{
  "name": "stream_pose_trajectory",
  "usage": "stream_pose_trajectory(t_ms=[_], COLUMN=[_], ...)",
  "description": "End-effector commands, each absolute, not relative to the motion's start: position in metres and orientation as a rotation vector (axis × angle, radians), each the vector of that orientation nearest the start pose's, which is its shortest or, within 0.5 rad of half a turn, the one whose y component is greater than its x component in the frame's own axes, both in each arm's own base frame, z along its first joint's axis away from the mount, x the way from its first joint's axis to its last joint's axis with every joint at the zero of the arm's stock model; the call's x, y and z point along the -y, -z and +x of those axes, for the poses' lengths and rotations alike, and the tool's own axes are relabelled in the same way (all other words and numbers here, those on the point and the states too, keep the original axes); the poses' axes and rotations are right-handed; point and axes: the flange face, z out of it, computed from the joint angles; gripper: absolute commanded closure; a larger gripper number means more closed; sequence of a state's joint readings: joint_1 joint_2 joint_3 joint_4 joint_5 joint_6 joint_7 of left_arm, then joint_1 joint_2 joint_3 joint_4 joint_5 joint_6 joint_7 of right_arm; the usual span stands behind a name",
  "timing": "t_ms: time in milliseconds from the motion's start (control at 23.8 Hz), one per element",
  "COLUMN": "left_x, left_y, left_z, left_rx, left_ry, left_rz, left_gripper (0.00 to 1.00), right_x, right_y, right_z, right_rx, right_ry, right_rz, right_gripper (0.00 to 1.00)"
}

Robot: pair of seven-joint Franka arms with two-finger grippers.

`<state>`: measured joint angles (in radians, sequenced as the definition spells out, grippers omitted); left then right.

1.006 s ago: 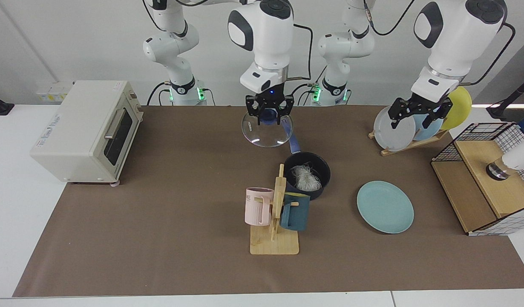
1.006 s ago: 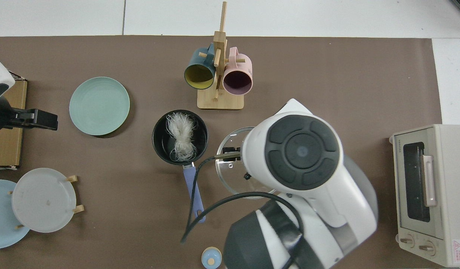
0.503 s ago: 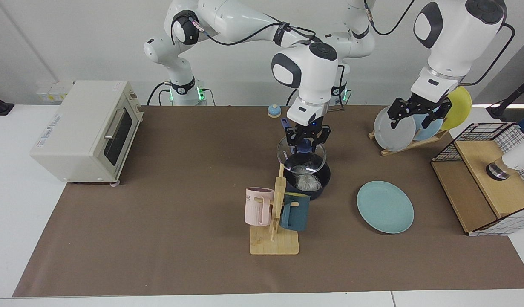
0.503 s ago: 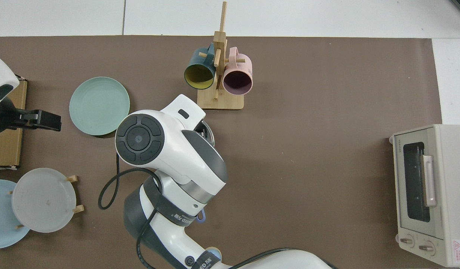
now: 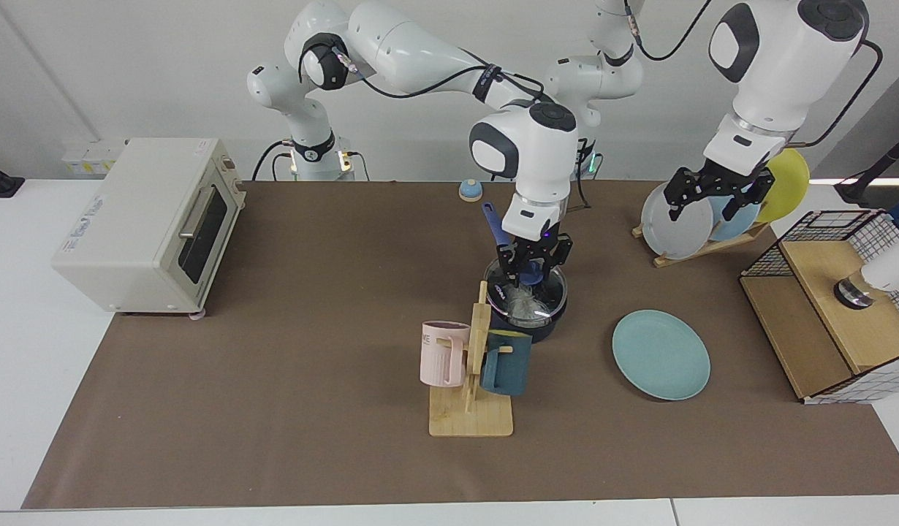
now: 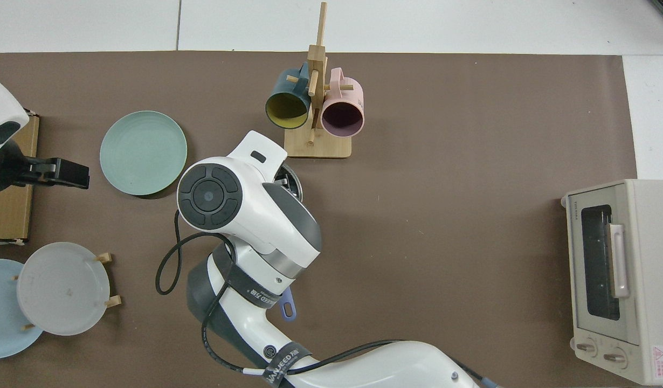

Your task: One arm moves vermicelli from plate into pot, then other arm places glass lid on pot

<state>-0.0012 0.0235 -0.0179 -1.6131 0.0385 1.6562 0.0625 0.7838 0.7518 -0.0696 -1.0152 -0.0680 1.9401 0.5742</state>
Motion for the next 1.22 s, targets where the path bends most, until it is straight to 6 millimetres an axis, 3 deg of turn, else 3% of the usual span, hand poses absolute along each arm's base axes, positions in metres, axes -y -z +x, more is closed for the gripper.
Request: stream_pose_trajectory(t_ms=[0,210,1174], left_x=[0.008,0.01,0.009], left_y=[-0.601,-0.6,-0.599], left_z=[0.567,0.566,0.566], left_rx=[-0.144,-0.148,-0.146], left_ry=[0.047,0.042,0.038], left_rz=[-3.117,-3.119,-3.119], left_gripper=[0.0,0.0,0.0], right_x=[-0.519,-0.525,-0.519], right_y=[-0.424,-0.423,-0.409], right_z=[0.584,0.578,0.577], right_rx=[0.388,0.412,0.531], right_ry=[0.356,0.353,0.294], right_rz=[-3.067,-3.059,-3.065], right_gripper=[1.0,1.0,1.0])
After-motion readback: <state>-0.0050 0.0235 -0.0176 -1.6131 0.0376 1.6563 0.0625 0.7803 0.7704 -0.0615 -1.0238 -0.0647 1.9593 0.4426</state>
